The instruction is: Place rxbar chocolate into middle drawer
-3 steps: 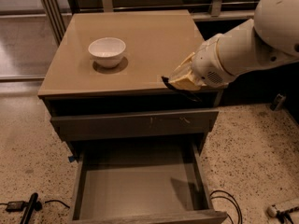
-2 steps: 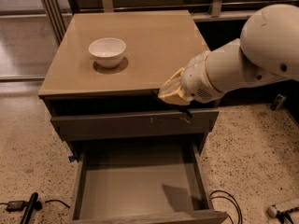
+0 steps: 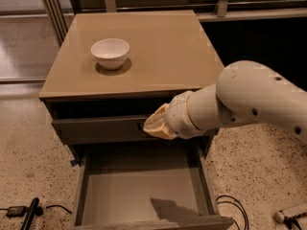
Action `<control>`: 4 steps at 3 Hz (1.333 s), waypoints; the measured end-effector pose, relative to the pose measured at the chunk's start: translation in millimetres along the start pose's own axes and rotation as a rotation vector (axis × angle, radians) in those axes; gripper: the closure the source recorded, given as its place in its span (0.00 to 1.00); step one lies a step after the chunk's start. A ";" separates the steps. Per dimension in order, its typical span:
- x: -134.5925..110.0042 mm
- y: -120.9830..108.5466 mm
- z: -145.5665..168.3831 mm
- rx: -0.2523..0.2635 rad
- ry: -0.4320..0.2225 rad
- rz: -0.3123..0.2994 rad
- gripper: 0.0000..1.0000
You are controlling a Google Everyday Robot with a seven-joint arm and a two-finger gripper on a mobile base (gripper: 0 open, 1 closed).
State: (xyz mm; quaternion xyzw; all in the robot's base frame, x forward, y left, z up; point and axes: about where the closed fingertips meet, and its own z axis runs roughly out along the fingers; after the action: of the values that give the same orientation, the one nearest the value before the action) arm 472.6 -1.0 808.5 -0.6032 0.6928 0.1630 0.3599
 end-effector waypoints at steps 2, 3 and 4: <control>57.1 23.1 75.4 -0.027 -0.021 0.020 1.00; 121.1 16.1 115.7 -0.015 0.004 0.073 1.00; 121.1 16.1 115.7 -0.015 0.004 0.073 1.00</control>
Offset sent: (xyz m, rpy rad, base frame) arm 0.0025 0.0151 -0.1362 0.0375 0.0434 -0.0014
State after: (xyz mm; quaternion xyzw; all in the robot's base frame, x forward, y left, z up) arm 490.6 -8.1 641.4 -0.5804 0.7139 0.1800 0.3480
